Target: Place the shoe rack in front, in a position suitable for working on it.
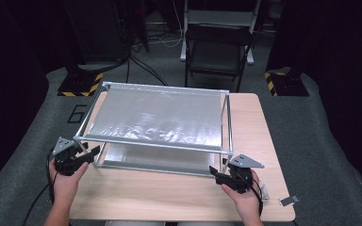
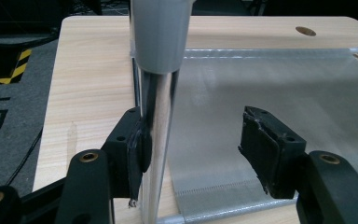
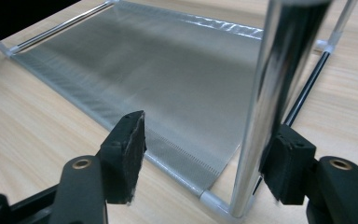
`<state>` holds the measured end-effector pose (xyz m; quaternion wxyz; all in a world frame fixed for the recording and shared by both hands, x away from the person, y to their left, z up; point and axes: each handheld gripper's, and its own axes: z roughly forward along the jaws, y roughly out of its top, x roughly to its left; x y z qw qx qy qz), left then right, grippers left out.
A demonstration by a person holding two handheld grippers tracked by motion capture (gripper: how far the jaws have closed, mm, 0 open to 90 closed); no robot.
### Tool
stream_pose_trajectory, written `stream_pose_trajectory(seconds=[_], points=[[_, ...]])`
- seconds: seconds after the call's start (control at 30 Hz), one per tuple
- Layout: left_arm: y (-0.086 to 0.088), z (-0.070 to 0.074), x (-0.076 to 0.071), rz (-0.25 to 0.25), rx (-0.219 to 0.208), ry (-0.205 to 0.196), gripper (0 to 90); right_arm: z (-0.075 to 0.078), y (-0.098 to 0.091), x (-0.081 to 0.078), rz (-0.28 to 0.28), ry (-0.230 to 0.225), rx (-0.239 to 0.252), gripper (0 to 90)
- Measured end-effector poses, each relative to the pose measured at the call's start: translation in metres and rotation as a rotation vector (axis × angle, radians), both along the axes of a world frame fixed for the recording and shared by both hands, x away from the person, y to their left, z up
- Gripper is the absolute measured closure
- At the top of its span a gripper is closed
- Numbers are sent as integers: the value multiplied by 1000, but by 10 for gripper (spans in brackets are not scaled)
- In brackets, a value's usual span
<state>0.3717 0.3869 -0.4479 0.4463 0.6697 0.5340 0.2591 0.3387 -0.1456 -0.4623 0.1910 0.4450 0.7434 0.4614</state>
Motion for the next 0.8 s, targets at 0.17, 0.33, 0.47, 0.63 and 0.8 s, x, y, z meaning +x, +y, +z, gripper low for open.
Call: stream_pose_trajectory(seconds=[0.17,0.33,0.47,0.63,0.8], points=[[2,0,-1,7,-1,2,419,-3,1,-7,20,11,13,388],[3,0,-2,10,-1,0,419,-7,1,-14,27,18,23,392],[4,0,-3,11,1,0,419,-10,3,-19,33,21,23,392],[6,3,-4,13,-7,-3,420,-18,3,-22,39,46,22,403],[6,14,-12,15,-12,-3,410,-23,1,-25,31,56,18,413]])
